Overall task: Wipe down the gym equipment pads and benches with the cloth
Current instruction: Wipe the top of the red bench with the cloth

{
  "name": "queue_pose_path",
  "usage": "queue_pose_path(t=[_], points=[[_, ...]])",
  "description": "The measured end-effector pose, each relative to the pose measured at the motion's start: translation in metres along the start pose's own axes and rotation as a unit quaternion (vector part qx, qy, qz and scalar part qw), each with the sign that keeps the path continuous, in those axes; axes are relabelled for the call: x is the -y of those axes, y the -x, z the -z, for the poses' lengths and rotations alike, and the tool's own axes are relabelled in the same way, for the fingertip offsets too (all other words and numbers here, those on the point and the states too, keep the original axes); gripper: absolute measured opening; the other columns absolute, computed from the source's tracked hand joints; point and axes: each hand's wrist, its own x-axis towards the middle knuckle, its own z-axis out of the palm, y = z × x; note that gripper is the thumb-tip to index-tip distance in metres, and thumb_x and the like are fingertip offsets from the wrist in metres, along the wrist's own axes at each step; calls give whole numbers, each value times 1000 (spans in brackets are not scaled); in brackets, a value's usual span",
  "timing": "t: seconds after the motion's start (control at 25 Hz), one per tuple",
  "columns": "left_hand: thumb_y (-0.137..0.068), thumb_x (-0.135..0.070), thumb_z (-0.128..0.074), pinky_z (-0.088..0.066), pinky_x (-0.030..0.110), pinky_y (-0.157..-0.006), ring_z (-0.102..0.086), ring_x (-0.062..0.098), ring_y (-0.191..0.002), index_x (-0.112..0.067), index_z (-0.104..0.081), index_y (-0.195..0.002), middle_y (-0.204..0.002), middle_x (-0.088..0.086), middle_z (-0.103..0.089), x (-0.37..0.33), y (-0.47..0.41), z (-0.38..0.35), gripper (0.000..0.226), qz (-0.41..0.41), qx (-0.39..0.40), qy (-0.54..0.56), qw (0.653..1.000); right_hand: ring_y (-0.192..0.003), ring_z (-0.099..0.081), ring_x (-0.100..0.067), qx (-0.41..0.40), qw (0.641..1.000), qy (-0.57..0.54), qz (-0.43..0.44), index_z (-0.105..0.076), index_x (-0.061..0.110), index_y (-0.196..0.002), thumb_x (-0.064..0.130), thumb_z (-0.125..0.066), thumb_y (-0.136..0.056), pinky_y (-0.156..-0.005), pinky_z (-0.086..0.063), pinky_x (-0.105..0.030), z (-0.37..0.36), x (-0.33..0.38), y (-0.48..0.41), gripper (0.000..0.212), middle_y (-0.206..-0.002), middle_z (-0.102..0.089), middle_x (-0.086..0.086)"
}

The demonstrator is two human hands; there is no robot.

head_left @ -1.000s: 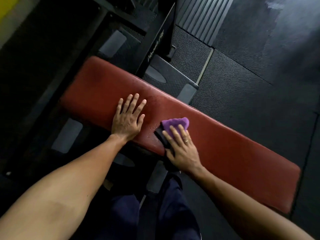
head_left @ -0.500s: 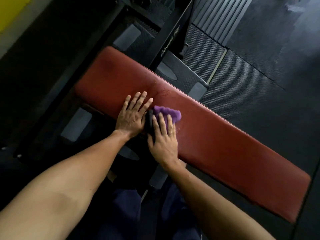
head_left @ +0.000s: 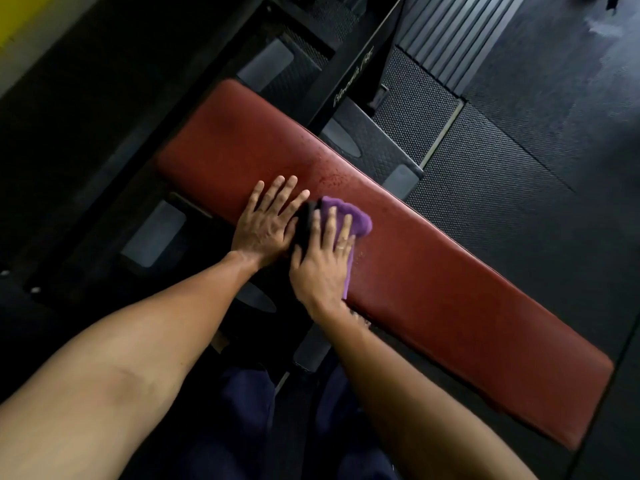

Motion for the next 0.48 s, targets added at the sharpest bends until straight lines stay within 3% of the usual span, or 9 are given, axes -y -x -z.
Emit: queue_pose_path(t=[0.12,0.2,0.32,0.4,0.48], points=[[-102,-30,-44,-18,53,-124,-27,28,-152,-23,-40,-155,-165,9,-29,-2,0,3,54,0,17,6,1000,-158,-1,-34,0,990,43,134,-29,18,-161,44,-57,-94,-127,-11,-53,-3,-43,41,78,-170,-16,-8],[-102,-33,-43,-16,52,-124,-25,27,-153,-24,-39,-156,-166,7,-27,-3,0,4,54,8,23,8,1000,-158,-7,-32,10,986,62,153,-31,22,-160,50,-58,-95,-126,-16,-52,10,-88,53,76,-169,-21,-5],[-103,-34,-41,-14,51,-125,-23,27,-154,-25,-37,-156,-166,7,-25,-3,1,4,54,14,24,2,1000,-158,3,-31,19,998,54,17,-26,23,-162,56,-42,-98,-128,-5,-49,22,-109,46,73,-171,-15,-3],[-103,-34,-40,-14,51,-125,-23,27,-154,-25,-37,-157,-166,6,-25,-3,1,3,54,12,24,0,1000,-156,13,-35,16,994,3,-107,-21,18,-163,49,-41,-100,-127,6,-50,20,-76,19,73,-171,-8,-9],[-102,-33,-42,-16,52,-124,-25,27,-153,-25,-39,-156,-166,7,-27,-2,2,1,54,9,16,-7,1000,-154,22,-38,38,987,-55,-144,-15,14,-163,39,-47,-99,-124,17,-48,16,-25,1,76,-171,3,-12]])
